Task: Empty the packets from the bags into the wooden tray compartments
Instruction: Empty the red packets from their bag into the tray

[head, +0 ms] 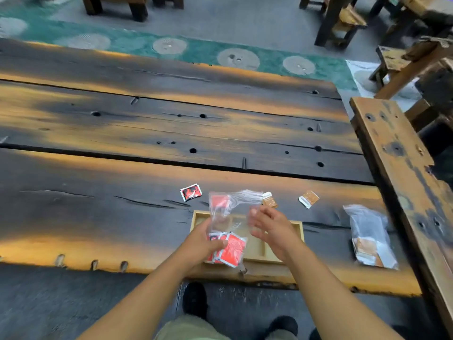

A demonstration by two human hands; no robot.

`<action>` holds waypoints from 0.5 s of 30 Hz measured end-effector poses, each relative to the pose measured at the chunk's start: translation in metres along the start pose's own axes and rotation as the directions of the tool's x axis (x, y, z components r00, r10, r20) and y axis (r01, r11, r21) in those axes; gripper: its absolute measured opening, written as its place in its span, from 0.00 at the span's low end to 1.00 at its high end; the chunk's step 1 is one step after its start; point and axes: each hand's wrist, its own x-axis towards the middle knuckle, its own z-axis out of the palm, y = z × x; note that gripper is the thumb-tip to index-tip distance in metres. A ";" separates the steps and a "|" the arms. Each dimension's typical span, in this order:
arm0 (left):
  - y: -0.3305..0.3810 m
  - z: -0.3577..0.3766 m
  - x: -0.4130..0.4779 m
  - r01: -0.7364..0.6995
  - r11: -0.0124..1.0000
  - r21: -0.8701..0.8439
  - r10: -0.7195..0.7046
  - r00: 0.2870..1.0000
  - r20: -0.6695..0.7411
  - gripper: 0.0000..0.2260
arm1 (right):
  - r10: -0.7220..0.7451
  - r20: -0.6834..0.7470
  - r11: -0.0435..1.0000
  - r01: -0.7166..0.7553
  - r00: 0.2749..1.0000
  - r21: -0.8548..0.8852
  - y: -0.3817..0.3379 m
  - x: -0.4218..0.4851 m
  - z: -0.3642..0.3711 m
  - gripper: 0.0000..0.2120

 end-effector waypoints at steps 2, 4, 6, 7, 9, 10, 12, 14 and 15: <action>0.000 -0.007 0.000 0.005 1.000 0.016 -0.006 0.999 0.050 0.23 | -0.008 -0.014 0.998 0.009 1.000 0.055 -0.007 0.003 0.013 0.05; -0.002 -0.006 0.001 0.023 0.999 0.032 -0.025 0.997 0.079 0.22 | -0.006 -0.046 0.995 0.010 0.999 0.099 -0.012 0.006 0.021 0.03; -0.003 -0.001 0.002 0.033 0.999 0.043 -0.037 0.995 0.090 0.21 | -0.019 -0.060 0.990 0.027 0.998 0.139 -0.017 0.008 0.024 0.03; -0.003 0.001 0.004 0.032 0.998 0.047 -0.036 0.995 0.096 0.20 | -0.037 -0.058 0.987 0.045 0.998 0.156 -0.019 0.008 0.024 0.03; -0.004 0.004 0.008 0.015 0.999 0.041 -0.019 0.995 0.093 0.19 | -0.074 -0.031 0.986 0.078 0.997 0.148 -0.024 0.005 0.022 0.06; -0.003 0.004 0.008 0.005 0.999 0.042 -0.008 0.996 0.090 0.18 | -0.084 -0.011 0.989 0.085 0.996 0.123 -0.026 0.002 0.021 0.07; 0.005 0.001 0.007 -0.026 0.998 0.053 0.022 0.996 0.086 0.18 | -0.105 0.034 0.991 0.102 0.994 0.083 -0.029 -0.005 0.020 0.08; 0.021 -0.003 0.004 -0.090 0.996 0.016 0.089 0.995 0.052 0.23 | -0.122 0.061 0.990 0.117 0.991 0.083 -0.028 -0.011 0.019 0.06; 0.032 -0.005 0.004 -0.126 0.992 -0.026 0.126 0.992 0.012 0.24 | -0.126 0.070 0.989 0.120 0.989 0.091 -0.027 -0.014 0.019 0.06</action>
